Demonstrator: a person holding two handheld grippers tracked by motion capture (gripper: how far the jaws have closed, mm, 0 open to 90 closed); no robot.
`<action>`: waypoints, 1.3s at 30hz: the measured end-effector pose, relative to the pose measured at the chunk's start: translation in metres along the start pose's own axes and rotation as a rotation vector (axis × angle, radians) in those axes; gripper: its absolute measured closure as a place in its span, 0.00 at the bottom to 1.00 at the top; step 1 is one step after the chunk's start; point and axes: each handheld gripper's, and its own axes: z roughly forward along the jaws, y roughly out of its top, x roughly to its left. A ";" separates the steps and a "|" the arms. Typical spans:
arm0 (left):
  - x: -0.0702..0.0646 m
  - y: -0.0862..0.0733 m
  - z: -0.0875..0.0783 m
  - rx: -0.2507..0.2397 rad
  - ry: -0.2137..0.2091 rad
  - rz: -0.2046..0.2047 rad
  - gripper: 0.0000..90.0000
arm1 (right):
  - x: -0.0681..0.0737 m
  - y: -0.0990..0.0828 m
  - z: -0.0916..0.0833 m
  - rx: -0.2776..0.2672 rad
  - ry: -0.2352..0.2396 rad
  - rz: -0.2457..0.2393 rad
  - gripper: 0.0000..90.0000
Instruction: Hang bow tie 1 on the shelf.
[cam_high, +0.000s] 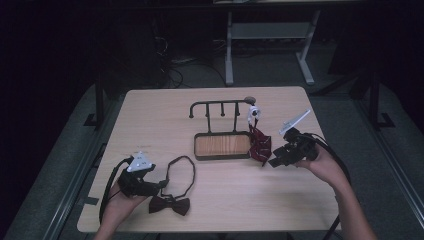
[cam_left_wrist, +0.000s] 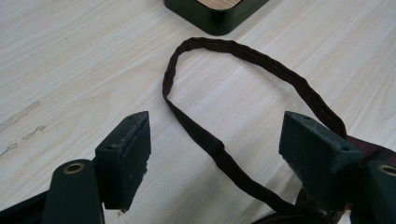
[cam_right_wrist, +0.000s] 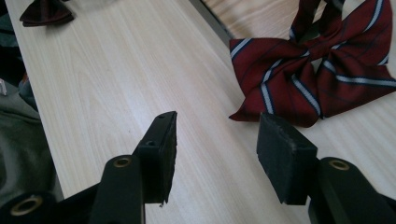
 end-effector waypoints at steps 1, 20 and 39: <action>0.000 0.000 0.000 -0.003 -0.002 0.000 0.28 | 0.000 -0.001 0.000 -0.002 0.002 0.003 0.52; -0.003 0.001 0.000 -0.011 -0.010 0.016 0.33 | 0.011 -0.029 0.013 -0.022 -0.006 0.011 0.49; -0.004 0.004 0.000 -0.006 -0.015 0.028 0.36 | 0.013 -0.047 0.023 -0.033 -0.011 0.054 0.45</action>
